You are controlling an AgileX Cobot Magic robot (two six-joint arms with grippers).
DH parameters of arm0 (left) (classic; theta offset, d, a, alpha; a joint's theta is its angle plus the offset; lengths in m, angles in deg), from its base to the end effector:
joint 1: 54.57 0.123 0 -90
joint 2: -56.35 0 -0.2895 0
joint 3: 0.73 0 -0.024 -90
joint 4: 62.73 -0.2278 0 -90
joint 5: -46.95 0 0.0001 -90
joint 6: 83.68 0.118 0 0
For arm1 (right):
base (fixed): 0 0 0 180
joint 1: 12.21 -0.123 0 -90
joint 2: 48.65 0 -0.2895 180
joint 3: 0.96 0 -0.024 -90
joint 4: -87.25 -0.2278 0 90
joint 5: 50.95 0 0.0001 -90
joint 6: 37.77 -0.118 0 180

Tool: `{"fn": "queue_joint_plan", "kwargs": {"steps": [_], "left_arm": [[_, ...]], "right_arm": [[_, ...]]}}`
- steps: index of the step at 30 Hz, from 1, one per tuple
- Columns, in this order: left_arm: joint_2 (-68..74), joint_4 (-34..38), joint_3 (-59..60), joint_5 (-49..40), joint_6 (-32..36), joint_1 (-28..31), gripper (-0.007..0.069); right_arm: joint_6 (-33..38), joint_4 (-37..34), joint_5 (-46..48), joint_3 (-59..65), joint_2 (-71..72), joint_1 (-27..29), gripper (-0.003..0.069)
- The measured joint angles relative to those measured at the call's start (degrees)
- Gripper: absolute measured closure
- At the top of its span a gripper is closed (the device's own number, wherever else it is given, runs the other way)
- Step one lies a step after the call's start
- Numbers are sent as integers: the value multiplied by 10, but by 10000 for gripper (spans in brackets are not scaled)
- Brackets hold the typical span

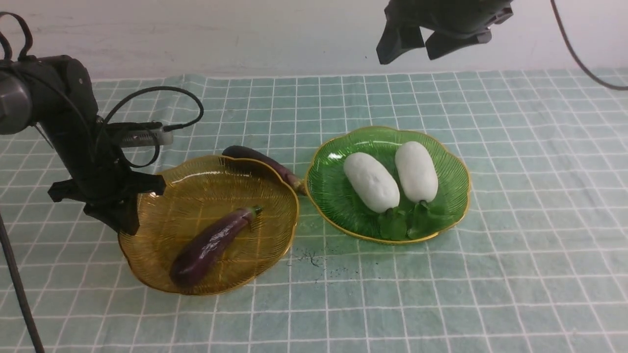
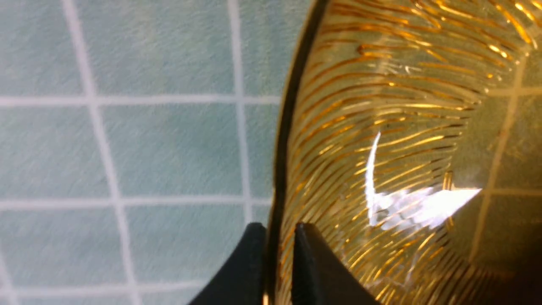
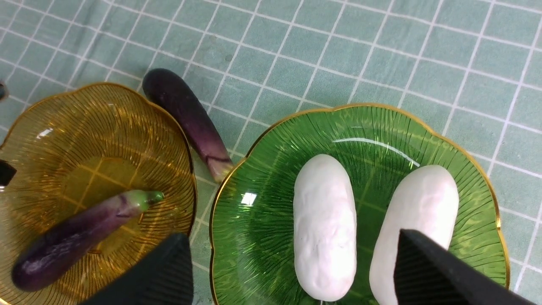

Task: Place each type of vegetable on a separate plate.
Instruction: Use the left arm to grab an eggplant and put it into the left plate

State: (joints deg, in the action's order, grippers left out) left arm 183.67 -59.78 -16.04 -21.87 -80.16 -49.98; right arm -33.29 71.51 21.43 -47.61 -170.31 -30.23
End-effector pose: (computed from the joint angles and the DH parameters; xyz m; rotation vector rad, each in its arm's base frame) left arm 0.3931 0.0259 0.1723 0.0589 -3.1290 0.0763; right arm 0.3978 0.1615 0.3561 -0.4941 2.5274 0.4570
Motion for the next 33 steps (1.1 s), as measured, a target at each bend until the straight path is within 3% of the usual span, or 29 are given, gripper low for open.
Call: {"fn": "queue_joint_plan", "kwargs": {"steps": [10, 14, 16, 19, 22, 25, 27, 30, 33], "left_arm": [[-20, -52, 13, -14, -35, 60, 591], [-20, -55, 13, -14, -35, 62, 552], [-20, -71, 13, -14, -39, 62, 507], [-20, -110, 7, -14, -57, 63, 377], [-20, -124, -30, -14, -109, 64, 202], [-29, -75, -61, -15, -133, 62, 116], [-36, -18, -88, -15, -116, 50, 106], [-39, 82, -137, -13, -13, -7, 146], [-39, 124, -150, 15, 46, -70, 220]], "right_arm": [[-2, -8, 0, 0, 0, 0, 79], [-2, -9, 0, 0, 0, 0, 79], [-2, -9, 0, 0, 0, 0, 79], [-2, -9, 0, 0, 0, 0, 79], [-2, -9, 0, 0, 0, 0, 79], [-2, -9, 0, 0, 1, 0, 79], [-2, -9, 0, 0, 3, 0, 79], [0, -9, 1, 0, 9, 0, 79], [0, -8, 1, 0, 10, 0, 79]]}}
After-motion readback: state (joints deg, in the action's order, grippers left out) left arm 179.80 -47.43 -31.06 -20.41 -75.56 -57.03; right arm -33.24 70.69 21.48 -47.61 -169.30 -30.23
